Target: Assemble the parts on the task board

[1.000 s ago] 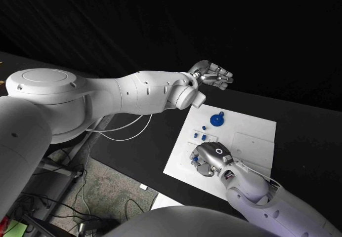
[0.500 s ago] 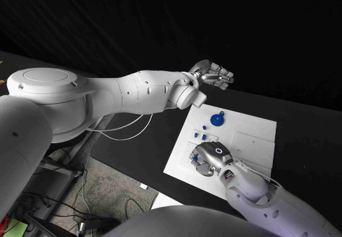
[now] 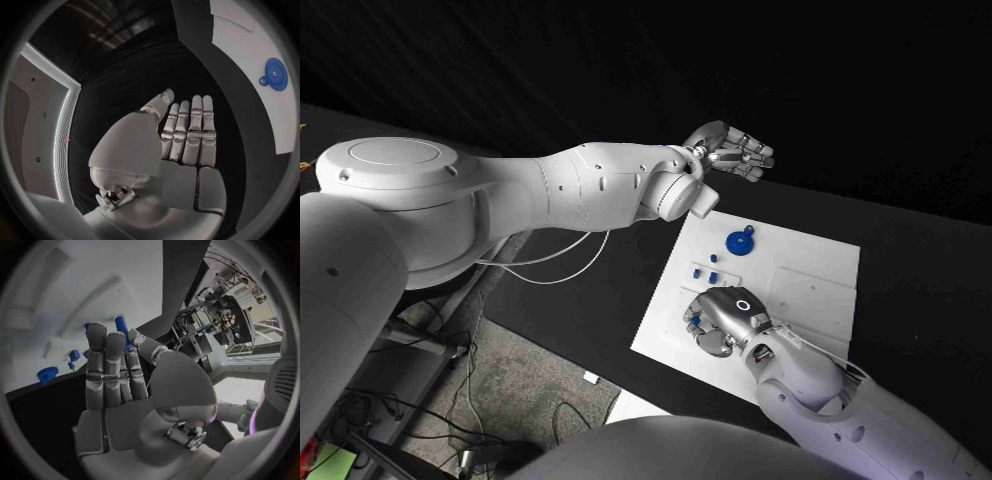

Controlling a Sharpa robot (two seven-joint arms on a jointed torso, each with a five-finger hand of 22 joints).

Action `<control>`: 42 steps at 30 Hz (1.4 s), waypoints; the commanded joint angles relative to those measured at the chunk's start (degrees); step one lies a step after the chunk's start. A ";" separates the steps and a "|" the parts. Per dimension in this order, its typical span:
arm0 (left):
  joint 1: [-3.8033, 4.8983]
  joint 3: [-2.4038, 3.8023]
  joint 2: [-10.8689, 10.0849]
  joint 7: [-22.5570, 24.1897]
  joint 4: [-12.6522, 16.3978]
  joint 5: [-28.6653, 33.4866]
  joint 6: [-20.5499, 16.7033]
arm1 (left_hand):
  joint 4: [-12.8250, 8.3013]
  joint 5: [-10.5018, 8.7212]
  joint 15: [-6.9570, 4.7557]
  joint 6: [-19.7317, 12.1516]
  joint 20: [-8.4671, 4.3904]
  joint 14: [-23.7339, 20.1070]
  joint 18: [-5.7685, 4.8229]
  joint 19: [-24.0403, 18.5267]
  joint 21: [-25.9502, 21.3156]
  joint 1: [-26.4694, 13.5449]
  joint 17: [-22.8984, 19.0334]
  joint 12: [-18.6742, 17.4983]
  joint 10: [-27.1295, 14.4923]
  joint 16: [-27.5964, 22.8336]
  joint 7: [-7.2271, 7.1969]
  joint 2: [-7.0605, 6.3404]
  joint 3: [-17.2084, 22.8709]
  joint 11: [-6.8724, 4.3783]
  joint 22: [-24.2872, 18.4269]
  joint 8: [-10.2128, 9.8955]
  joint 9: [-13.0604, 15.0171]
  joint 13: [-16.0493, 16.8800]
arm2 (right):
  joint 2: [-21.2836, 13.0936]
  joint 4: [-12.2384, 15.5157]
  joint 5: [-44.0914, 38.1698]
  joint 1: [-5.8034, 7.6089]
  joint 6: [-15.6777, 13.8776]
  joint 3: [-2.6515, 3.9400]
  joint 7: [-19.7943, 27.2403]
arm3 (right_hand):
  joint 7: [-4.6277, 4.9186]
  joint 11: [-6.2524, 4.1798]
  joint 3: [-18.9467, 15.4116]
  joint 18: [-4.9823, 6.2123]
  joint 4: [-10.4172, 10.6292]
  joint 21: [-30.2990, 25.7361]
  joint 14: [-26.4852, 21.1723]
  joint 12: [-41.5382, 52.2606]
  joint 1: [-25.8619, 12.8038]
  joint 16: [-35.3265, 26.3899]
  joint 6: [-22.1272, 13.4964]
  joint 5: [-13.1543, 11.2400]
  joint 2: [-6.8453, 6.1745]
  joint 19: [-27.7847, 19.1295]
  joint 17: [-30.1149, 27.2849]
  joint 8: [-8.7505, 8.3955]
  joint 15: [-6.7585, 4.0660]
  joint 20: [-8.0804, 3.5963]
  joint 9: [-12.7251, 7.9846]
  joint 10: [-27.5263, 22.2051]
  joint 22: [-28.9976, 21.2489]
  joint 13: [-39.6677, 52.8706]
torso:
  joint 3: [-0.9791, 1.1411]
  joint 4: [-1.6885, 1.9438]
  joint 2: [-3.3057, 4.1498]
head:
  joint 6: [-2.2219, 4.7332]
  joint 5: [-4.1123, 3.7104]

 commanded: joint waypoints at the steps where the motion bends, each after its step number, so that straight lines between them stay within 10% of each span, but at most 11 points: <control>1: 0.07 0.04 0.20 0.34 0.02 -0.16 0.76 | -0.01 -0.32 0.12 -0.04 -0.11 0.25 0.27 -0.40 -0.07 0.34 0.06 0.07 -0.39 -0.08 0.19 0.14 -0.18 -0.13 0.07 -0.10 -0.04 -0.03 | 0.05 -0.01 -0.45 -0.05 0.75 -0.08 -0.03 | 0.15 -2.86 0.28 1.00 -0.10 -0.36 -0.06 0.18 0.37 -0.39 0.25 0.13 0.39 2.01 0.05 0.16 -0.30 -0.50 0.08 3.20 0.05 0.07 | -0.01 0.00 -0.01 | -0.09 0.00; 42: 0.07 0.03 0.39 0.07 -0.06 -0.16 1.05 | 0.10 -0.37 0.14 -0.06 -0.08 0.19 0.30 -0.34 -0.46 0.45 0.06 0.06 -0.47 -0.09 0.21 0.19 -0.18 -0.10 0.53 -0.09 -0.04 -0.04 | 1.67 -2.08 -2.29 -0.07 0.75 -1.62 -0.61 | 0.23 -2.78 0.52 1.00 -0.05 -0.67 -0.05 0.13 0.14 -0.57 0.09 0.13 0.32 2.03 0.11 0.12 -0.24 -0.45 0.03 2.90 0.43 0.04 | -0.04 0.02 0.00 | -0.32 0.05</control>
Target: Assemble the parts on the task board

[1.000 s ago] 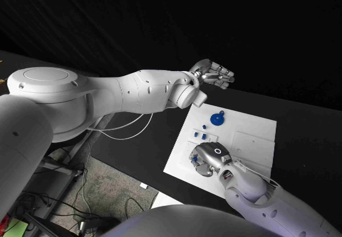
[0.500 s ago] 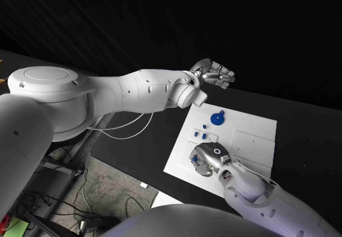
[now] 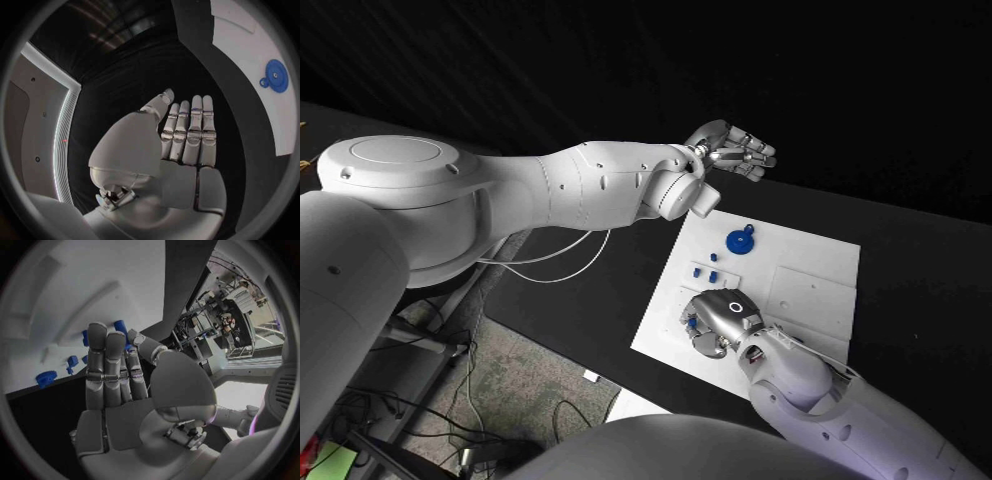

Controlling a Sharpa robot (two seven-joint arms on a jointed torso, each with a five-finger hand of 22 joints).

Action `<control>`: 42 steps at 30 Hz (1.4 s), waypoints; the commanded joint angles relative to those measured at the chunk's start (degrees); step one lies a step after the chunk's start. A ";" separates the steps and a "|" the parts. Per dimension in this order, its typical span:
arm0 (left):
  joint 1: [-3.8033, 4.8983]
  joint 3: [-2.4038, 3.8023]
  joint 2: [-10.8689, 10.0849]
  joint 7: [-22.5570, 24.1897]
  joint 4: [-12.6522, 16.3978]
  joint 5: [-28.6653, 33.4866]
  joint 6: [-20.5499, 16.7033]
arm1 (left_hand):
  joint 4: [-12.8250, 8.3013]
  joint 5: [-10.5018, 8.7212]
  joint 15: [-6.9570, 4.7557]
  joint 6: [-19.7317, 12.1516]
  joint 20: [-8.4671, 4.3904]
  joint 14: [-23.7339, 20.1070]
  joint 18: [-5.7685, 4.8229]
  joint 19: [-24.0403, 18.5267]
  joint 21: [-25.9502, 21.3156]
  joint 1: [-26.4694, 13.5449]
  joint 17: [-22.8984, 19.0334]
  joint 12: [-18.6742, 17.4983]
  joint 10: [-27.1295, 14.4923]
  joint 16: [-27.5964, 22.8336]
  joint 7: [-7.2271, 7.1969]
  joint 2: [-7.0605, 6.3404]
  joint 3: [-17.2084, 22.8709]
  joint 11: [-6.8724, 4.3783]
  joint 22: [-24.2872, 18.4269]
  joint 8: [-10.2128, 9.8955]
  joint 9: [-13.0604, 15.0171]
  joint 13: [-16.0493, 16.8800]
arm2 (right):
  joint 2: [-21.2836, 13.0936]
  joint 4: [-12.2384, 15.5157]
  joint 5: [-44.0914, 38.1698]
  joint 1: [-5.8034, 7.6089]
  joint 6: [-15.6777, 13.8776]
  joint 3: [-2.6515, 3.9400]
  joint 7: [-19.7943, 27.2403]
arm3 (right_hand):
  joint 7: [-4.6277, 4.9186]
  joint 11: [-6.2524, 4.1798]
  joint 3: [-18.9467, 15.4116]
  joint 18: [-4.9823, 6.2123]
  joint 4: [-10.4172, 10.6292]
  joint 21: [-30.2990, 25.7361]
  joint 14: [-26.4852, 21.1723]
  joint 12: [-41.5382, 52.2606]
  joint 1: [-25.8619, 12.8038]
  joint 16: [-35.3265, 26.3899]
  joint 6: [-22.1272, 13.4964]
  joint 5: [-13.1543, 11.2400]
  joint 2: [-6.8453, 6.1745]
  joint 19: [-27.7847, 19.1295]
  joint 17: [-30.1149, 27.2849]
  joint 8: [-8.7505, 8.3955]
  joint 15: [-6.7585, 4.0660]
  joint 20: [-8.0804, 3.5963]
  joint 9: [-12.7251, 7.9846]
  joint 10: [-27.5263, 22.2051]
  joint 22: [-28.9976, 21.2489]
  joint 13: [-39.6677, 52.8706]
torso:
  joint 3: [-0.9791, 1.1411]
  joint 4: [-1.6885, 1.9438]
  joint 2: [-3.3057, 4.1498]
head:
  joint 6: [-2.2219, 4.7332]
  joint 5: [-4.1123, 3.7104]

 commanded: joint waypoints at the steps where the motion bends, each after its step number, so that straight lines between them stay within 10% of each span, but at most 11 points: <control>1: 0.07 0.04 0.14 0.22 0.04 -0.14 0.84 | 0.10 -0.37 0.14 -0.06 -0.08 0.19 0.30 -0.34 -0.20 0.45 0.06 0.06 -0.47 -0.09 0.21 0.19 -0.18 -0.10 0.06 -0.09 -0.04 -0.04 | 0.09 -0.12 -0.62 -0.19 0.86 -0.18 0.28 | 0.23 -2.75 0.16 0.96 -0.03 -0.25 -0.13 0.33 0.02 -0.23 0.08 0.36 0.23 2.15 0.03 0.14 -0.33 -0.35 0.04 2.89 0.10 0.05 | 0.01 0.00 0.00 | -0.10 0.03; 15: 0.07 0.04 0.10 0.04 -0.03 -0.15 0.99 | 0.10 -0.37 0.14 -0.06 -0.08 0.19 0.30 -0.34 -0.20 0.45 0.06 0.06 -0.47 -0.09 0.21 0.19 -0.18 -0.10 0.06 -0.09 -0.04 -0.04 | -0.04 -0.87 1.73 -0.18 0.93 -0.28 1.88 | 1.90 -0.62 -4.45 2.04 0.37 -1.07 -0.44 0.34 -3.16 0.35 -6.49 7.06 -1.43 2.15 -0.48 0.09 1.18 1.20 -0.36 -4.58 -0.16 -0.05 | 0.13 -0.08 0.01 | -0.24 -0.04; 42: 0.07 0.03 0.07 -0.25 -0.24 -0.15 1.46 | 0.46 -0.44 0.23 -0.27 0.03 0.00 0.30 -0.30 -0.46 0.28 0.07 0.06 -0.76 -0.09 0.24 0.15 -0.32 -0.01 -0.15 -0.10 -0.04 -0.03 | -0.96 0.29 5.88 -0.17 -7.59 -0.29 3.38 | 3.55 2.33 -15.67 4.32 0.50 -3.61 -1.80 0.33 -0.80 0.93 -11.80 7.87 -3.10 2.38 -5.29 0.00 3.20 3.50 -0.53 -16.37 -5.22 -0.19 | 0.10 0.02 -0.03 | 0.03 -1.07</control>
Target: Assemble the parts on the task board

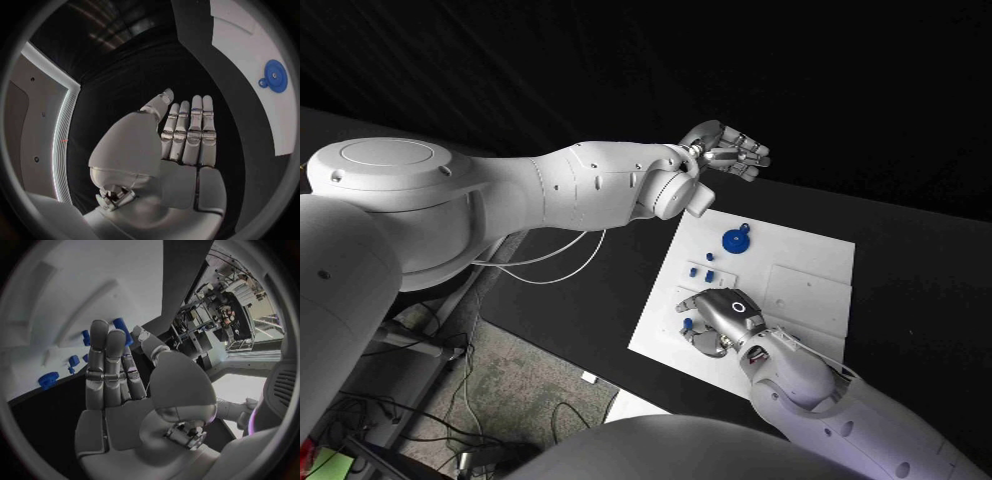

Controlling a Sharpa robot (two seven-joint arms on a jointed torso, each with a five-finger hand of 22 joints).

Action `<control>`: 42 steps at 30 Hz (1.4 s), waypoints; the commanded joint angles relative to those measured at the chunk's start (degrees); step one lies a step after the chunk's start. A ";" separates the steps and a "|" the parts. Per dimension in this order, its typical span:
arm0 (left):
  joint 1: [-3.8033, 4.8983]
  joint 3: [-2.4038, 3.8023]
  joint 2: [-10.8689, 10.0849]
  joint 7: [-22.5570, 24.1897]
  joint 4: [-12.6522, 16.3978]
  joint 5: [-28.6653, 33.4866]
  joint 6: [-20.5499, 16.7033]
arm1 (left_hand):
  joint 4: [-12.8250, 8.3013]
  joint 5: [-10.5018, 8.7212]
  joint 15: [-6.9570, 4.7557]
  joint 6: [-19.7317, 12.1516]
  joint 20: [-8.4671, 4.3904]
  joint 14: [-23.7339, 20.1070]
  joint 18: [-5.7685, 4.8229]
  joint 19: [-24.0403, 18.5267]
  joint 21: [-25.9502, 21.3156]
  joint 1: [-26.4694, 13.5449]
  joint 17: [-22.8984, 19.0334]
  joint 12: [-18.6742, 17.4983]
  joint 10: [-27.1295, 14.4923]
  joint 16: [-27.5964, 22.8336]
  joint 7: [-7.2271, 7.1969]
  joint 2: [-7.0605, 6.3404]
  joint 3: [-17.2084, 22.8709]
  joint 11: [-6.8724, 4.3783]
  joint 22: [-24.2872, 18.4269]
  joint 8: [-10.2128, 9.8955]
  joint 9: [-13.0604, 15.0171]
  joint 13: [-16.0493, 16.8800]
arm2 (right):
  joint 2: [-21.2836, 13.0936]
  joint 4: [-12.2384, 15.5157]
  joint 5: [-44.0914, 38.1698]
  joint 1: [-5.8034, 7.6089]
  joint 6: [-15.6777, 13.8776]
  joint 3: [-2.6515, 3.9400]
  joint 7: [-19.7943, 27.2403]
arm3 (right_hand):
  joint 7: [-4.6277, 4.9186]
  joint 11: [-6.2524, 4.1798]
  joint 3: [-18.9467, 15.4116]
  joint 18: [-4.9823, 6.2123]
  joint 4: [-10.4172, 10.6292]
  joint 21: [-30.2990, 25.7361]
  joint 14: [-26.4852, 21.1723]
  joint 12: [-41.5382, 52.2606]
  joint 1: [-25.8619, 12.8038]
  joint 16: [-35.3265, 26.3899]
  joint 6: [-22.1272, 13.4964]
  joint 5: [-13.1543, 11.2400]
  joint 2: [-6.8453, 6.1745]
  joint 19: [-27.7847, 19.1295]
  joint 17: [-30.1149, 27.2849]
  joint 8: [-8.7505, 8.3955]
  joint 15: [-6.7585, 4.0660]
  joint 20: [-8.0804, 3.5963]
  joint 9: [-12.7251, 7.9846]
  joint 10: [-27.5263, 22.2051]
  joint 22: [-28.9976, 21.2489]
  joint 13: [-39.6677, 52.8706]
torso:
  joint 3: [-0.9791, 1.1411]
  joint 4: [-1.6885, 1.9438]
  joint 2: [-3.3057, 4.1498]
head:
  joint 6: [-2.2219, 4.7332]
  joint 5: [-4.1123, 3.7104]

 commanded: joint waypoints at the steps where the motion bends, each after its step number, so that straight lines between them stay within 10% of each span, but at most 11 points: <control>1: 0.07 0.03 0.04 0.18 0.02 -0.15 0.98 | 0.18 -0.11 0.23 -0.27 0.03 0.00 0.31 -0.30 -0.17 0.28 0.07 0.06 -0.35 -0.09 0.24 0.15 -0.04 -0.01 -0.05 -0.10 -0.04 -0.03 | -0.34 1.09 1.98 -0.05 -3.77 -0.01 1.17 | 0.12 0.01 -0.57 1.02 0.23 -0.01 0.00 -0.09 0.47 0.28 -0.70 0.24 -0.30 2.11 -0.24 0.01 0.43 0.26 -0.06 -0.34 -0.27 -0.04 | -0.04 0.03 -0.01 | 0.08 -0.37; 10: 0.06 0.02 -0.58 0.27 -0.34 -0.15 1.03 | 0.33 -0.36 0.22 -0.25 0.06 0.04 0.31 -0.22 -0.21 0.21 0.10 0.07 -0.41 -0.08 0.21 0.17 -0.12 -0.01 -0.30 -0.09 -0.04 -0.03 | -3.11 6.29 7.49 -0.02 -4.98 0.92 2.16 | 0.11 0.07 -6.57 1.03 3.66 -0.66 0.10 -0.16 1.00 -0.57 -1.87 2.90 -0.72 2.17 -1.49 0.01 0.57 0.48 -0.07 -0.56 -2.75 -0.05 | 0.05 -0.22 -0.11 | 1.15 -2.23; 17: -0.04 -0.14 -1.49 1.11 -0.62 0.12 0.67 | 0.64 -0.44 0.22 -0.35 0.07 0.10 0.27 -0.01 -0.27 0.11 0.12 0.08 -0.32 -0.08 0.22 0.14 -0.32 -0.03 -1.08 -0.09 -0.04 -0.03 | -8.93 12.68 19.09 0.05 -4.43 5.08 4.07 | -0.40 -1.81 -5.56 -0.23 0.64 0.25 0.50 0.00 -3.45 -0.69 -0.72 4.57 1.89 2.15 -1.30 0.03 -0.71 -0.82 -0.04 7.61 -3.35 0.02 | 0.06 -1.11 -0.69 | 2.69 -5.13; 26: -0.89 -0.61 -2.97 1.77 -0.66 0.41 0.60 | 1.51 -0.43 0.21 -0.60 0.08 0.16 0.23 0.22 -0.29 -0.29 0.16 0.07 -0.27 -0.08 0.22 0.53 -0.28 -0.06 -1.99 -0.12 -0.05 -0.03 | -18.41 16.76 27.53 0.93 0.25 10.75 5.59 | -2.32 -5.65 -8.23 -1.52 3.01 1.86 1.44 3.59 -4.72 -0.24 2.91 0.88 4.85 2.37 -0.35 0.23 -2.99 -2.82 0.37 19.10 -3.08 1.41 | 0.59 -2.69 -1.87 | 3.98 -9.53; 28: -1.13 -0.69 -3.25 2.09 -0.64 0.50 0.65 | 1.83 -0.43 0.14 -0.62 0.02 0.32 0.20 0.41 -0.24 -0.07 0.20 0.08 -0.03 -0.05 0.24 0.42 -0.17 -0.15 -2.74 -0.10 -0.04 -0.03 | -20.58 16.83 31.56 1.48 2.44 11.23 4.17 | -2.92 -7.28 -9.22 -1.93 2.75 2.10 1.31 8.06 -3.79 -0.34 3.81 0.52 4.64 2.31 -0.15 0.22 -3.89 -3.45 0.40 24.44 -3.03 4.12 | 0.72 -3.00 -2.10 | 4.12 -10.69; 31: -1.48 -0.76 -3.61 2.68 -0.49 0.61 0.79 | 1.85 -0.42 0.11 -0.63 0.00 0.38 0.19 0.46 -0.22 -0.04 0.20 0.09 0.14 -0.06 0.24 0.41 -0.13 -0.20 -2.83 -0.10 -0.04 -0.03 | -23.46 16.89 36.91 2.10 6.23 11.60 1.11 | -3.48 -8.19 -13.11 -3.93 3.59 4.28 2.04 26.18 -2.47 0.26 4.67 1.04 5.74 2.28 1.68 -0.20 -4.78 -4.98 0.40 16.01 -2.29 23.48 | 0.88 -3.21 -2.30 | 4.41 -12.44; 38: -2.14 -0.83 -4.61 4.25 0.35 0.86 1.36 | 1.98 -0.49 0.03 -0.85 -0.07 0.52 0.12 0.57 -0.19 -0.12 0.19 0.08 0.80 -0.06 0.25 0.34 -0.04 -0.39 -3.08 -0.11 -0.04 -0.03 | -28.60 17.75 46.86 3.11 16.19 11.87 -10.07 | -4.03 -8.44 -14.93 -4.48 6.95 17.05 0.79 51.90 -4.02 6.89 5.29 0.41 7.06 2.37 10.56 0.04 -4.75 -5.06 1.28 14.18 5.85 53.74 | 1.35 -3.75 -2.89 | 4.18 -16.87; 42: -2.35 -0.85 -5.23 4.96 1.10 0.91 1.50 | 2.10 -0.54 0.01 -1.02 -0.09 0.55 0.07 0.63 -0.20 -0.19 0.19 0.06 1.15 -0.07 0.28 0.23 0.02 -0.49 -3.31 -0.11 -0.04 -0.04 | -30.07 18.50 50.96 3.46 19.34 11.90 -16.20 | -4.04 -8.19 -13.62 -4.52 7.98 22.60 0.96 59.20 -4.52 11.77 5.13 0.70 6.80 2.31 18.37 0.10 -4.62 -4.88 1.97 16.90 10.18 63.63 | 1.49 -4.06 -3.02 | 3.86 -18.17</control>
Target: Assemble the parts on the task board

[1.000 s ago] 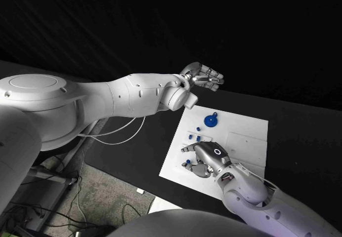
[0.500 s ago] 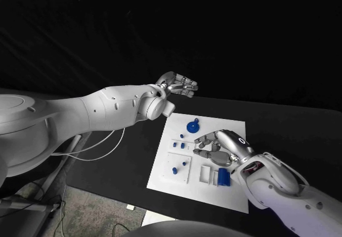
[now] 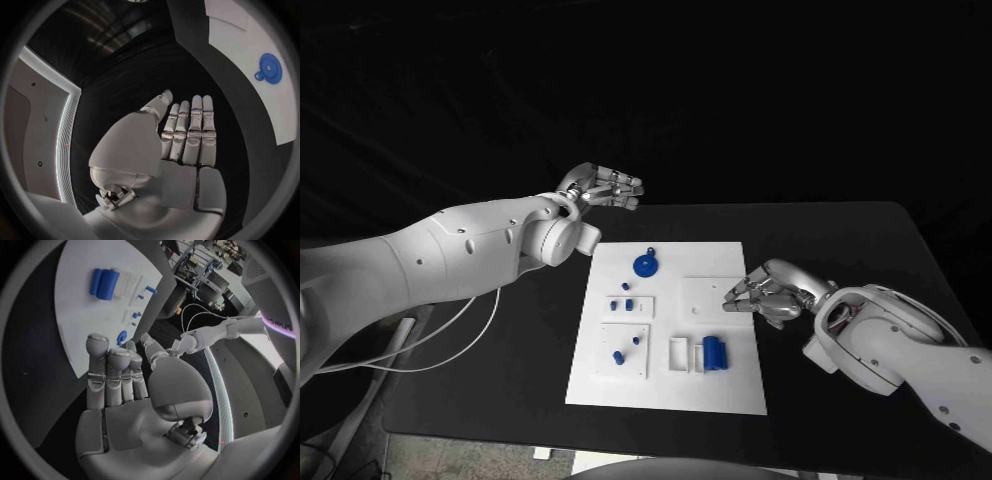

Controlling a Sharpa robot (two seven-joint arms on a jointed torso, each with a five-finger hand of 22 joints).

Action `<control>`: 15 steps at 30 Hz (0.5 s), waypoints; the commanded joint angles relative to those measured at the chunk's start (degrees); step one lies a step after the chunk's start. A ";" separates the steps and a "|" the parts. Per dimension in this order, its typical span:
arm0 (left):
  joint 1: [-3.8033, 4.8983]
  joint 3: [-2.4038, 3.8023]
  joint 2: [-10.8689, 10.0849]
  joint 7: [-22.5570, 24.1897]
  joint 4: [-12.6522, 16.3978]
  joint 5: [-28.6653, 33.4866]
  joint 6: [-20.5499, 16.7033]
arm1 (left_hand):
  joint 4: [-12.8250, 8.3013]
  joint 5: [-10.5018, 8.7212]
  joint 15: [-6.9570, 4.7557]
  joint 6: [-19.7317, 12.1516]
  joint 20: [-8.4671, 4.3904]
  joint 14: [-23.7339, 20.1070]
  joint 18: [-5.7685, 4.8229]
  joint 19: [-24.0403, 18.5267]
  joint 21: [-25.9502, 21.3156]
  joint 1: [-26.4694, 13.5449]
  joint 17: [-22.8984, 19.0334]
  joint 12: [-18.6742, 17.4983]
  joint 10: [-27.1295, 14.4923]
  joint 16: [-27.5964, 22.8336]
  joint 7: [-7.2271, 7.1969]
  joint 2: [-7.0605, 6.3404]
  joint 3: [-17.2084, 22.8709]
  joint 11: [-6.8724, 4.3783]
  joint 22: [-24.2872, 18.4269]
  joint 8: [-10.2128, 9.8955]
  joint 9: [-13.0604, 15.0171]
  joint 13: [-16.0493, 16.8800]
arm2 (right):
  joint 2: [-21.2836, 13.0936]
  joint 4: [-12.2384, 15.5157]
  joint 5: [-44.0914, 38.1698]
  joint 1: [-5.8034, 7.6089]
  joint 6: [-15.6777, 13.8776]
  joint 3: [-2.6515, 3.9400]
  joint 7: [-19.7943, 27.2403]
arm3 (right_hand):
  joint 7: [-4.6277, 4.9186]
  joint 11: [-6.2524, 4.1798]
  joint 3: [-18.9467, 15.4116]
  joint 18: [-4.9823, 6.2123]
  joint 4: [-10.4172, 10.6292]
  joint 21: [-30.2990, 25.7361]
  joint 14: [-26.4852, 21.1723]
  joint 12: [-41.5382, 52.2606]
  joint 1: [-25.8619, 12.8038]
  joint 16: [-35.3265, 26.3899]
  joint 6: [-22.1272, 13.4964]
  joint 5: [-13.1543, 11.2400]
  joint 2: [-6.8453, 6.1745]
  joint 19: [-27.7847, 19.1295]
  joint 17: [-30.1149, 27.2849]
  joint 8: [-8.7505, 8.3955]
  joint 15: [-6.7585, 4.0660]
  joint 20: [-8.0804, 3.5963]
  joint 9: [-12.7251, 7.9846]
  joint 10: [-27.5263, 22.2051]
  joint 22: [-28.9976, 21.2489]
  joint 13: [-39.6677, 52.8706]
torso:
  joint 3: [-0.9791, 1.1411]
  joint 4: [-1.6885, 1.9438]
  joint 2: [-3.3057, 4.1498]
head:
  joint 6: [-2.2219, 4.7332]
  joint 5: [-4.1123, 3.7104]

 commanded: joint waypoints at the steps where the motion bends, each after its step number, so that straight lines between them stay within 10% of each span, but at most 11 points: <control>1: -0.18 0.01 -0.51 2.81 0.95 0.56 1.04 | 0.44 -0.32 -0.02 -0.49 0.08 0.60 0.04 0.50 -0.19 0.13 0.05 0.08 0.82 -0.07 0.08 -0.08 0.12 -0.26 -0.23 -0.12 -0.05 -0.03 | -0.85 0.89 11.73 0.31 10.02 0.02 -13.85 | 0.10 0.15 0.49 -0.89 1.19 2.08 0.22 2.37 -1.84 1.61 -1.06 -0.17 -0.04 2.51 3.14 0.05 0.16 0.35 0.17 1.37 1.85 3.89 | 0.28 -0.54 -0.35 | -0.37 -2.25; 7: -0.37 0.00 -1.33 3.30 2.17 0.59 0.98 | 0.64 -0.35 -0.02 -0.55 0.06 0.59 -0.03 0.61 -0.20 0.01 0.02 0.06 0.94 -0.08 0.09 -0.26 0.26 -0.29 -0.69 -0.11 -0.05 -0.04 | -0.68 1.65 16.75 0.57 12.72 0.01 -22.43 | 0.27 0.29 0.44 -0.71 3.31 3.86 0.64 1.52 -3.82 1.96 -1.72 0.62 -0.59 2.36 7.13 0.10 0.35 0.62 1.02 2.35 4.92 7.36 | 0.29 -0.68 -0.47 | -0.87 -3.41; 15: -0.47 0.00 -1.72 3.40 3.22 0.63 1.03 | 0.87 -0.34 0.02 -0.59 0.11 0.52 -0.06 0.77 -0.21 -0.06 0.02 0.09 0.82 -0.07 0.07 -0.41 0.28 -0.24 -1.64 -0.11 -0.05 -0.03 | 1.36 0.92 18.83 1.06 14.33 -0.24 -28.34 | 0.54 0.53 0.02 -0.66 4.64 4.28 1.02 2.15 -5.97 2.73 -2.82 0.83 -0.43 2.84 9.14 0.14 0.46 0.75 0.85 3.16 6.29 9.26 | -0.20 -0.41 -0.23 | -1.38 -3.95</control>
